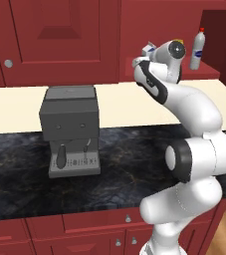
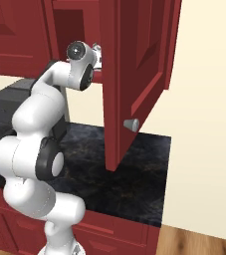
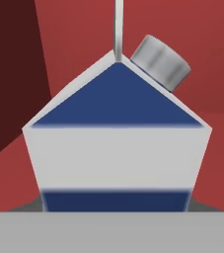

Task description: Pick the bottled water, milk, boxed drink from the counter and place them in the open cabinet.

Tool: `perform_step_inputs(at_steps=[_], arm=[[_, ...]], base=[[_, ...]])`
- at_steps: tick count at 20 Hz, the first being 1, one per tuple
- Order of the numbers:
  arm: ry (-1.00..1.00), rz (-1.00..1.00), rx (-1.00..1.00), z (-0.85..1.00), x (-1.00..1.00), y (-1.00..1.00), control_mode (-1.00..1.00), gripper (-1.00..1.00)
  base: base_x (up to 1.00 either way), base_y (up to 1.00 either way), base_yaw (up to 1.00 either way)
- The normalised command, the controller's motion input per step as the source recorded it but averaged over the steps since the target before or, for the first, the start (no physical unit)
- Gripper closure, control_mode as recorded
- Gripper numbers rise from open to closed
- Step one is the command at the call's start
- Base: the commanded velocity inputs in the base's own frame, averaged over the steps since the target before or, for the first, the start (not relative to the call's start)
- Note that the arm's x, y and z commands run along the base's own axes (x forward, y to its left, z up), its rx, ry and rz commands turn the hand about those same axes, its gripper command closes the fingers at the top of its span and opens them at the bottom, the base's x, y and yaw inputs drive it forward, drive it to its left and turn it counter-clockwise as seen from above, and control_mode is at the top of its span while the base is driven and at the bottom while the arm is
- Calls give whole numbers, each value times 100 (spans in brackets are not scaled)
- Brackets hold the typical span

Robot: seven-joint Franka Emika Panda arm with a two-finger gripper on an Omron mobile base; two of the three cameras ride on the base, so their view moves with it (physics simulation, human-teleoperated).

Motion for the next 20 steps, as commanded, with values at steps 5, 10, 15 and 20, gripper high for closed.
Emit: perform_step_inputs(at_steps=[5, 10, 15, 20], arm=[[-1, 0, 0, -26, 13, 0, -100, 100], [0, 0, 0, -28, 11, 0, -100, 100], [0, 0, 0, -11, 2, 0, -100, 100], [0, 0, 0, -3, 0, 0, -100, -100]], base=[[0, 0, 0], [0, 0, 0], [0, 0, 0], [0, 0, 0]])
